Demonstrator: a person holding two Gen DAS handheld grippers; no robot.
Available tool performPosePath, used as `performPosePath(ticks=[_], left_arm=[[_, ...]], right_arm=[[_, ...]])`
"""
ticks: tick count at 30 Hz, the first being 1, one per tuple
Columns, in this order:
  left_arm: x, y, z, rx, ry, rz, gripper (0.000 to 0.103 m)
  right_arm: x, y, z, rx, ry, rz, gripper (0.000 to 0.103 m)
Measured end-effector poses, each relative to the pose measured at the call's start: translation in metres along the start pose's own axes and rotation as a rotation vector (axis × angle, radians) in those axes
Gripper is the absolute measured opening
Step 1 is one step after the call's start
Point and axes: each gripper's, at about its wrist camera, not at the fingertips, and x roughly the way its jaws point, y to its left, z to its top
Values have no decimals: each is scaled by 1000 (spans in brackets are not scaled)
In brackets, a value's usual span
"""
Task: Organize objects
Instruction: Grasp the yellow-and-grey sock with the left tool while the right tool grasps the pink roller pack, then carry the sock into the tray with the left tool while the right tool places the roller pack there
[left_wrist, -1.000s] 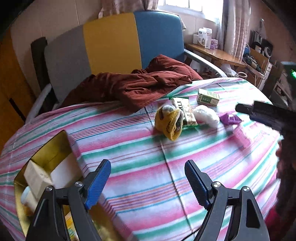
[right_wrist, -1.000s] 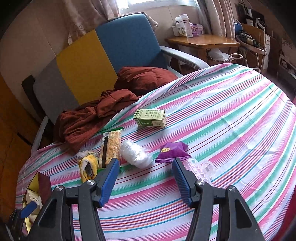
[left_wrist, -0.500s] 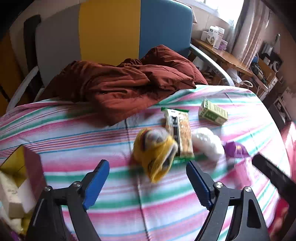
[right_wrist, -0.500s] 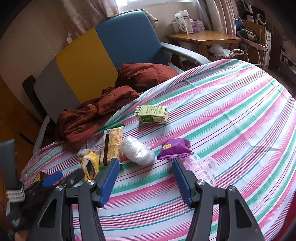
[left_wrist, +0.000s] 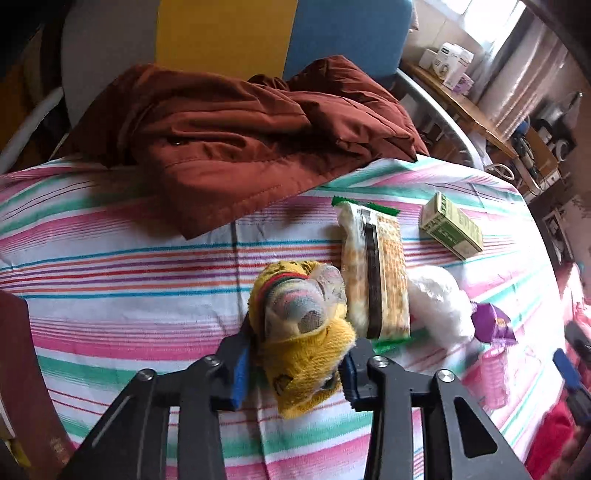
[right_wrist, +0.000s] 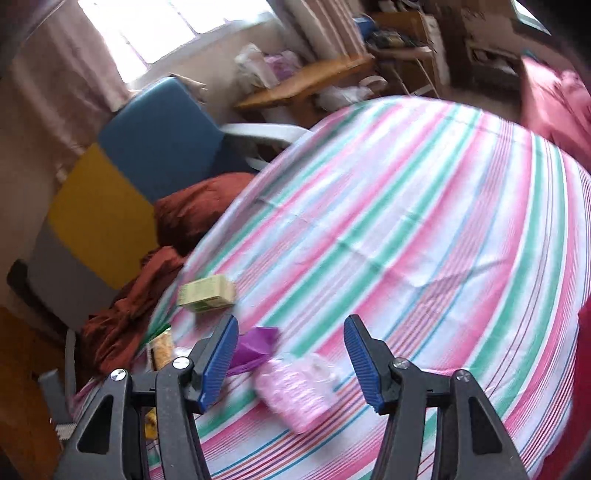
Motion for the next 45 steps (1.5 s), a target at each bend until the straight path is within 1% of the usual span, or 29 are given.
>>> performPosePath(ticks=[2,5,8,12,14,15,16,18,21,22,23,24,28,32,35,36,37,39,45], left_arm=[[-6,1,-7,6,3,-8,37],[-22,-2,-20,47,-26,-5,37],[-39,-6,-35,67,-36,-23,37],[-65,-14,-55,112,-68,-43,38],[-80,-16,-66,138,-88,-48,38],[-86,-17,-71,144,-89,-55,38],[-94,-16,-77,147,-96,-60,38],[-108,-17,-89,167,-110,-70,38],[-126,-14,-103,171,-123,-86,38],[-132,-13,-107,171,-133,-87,38],[-137,-13,-110,173,-140,-87,38],[-140,-11,-113,174,-144,-89,38],[-158,-2,-128,157,-153,-102,38],[-172,10,-140,137,-167,-97,38],[-182,19,-147,128,-183,-82,38],[-186,23,-150,127,-196,-71,38],[-190,25,-153,128,-206,-60,38],[-196,31,-158,125,-223,-47,38],[-222,54,-178,111,-310,36,38]], right_arm=[[10,-2,0,4,44,-4,60],[19,7,-5,-44,80,-12,60],[26,15,-8,-91,93,-15,60],[34,21,-9,-135,93,-23,60],[38,19,-12,-140,128,-26,60],[42,18,-14,-143,166,-14,60],[44,20,-18,-165,185,-25,60],[45,28,-22,-236,183,-82,61],[49,32,-28,-278,215,-104,61],[49,34,-30,-294,216,-111,63],[51,34,-31,-306,221,-124,69],[54,33,-32,-299,227,-144,70],[58,32,-35,-307,257,-133,72],[57,43,-44,-358,271,-158,73],[67,49,-50,-396,301,-182,73],[69,50,-52,-413,303,-195,72],[70,50,-54,-421,304,-206,68],[70,49,-55,-421,303,-213,64],[66,53,-63,-454,302,-226,62]])
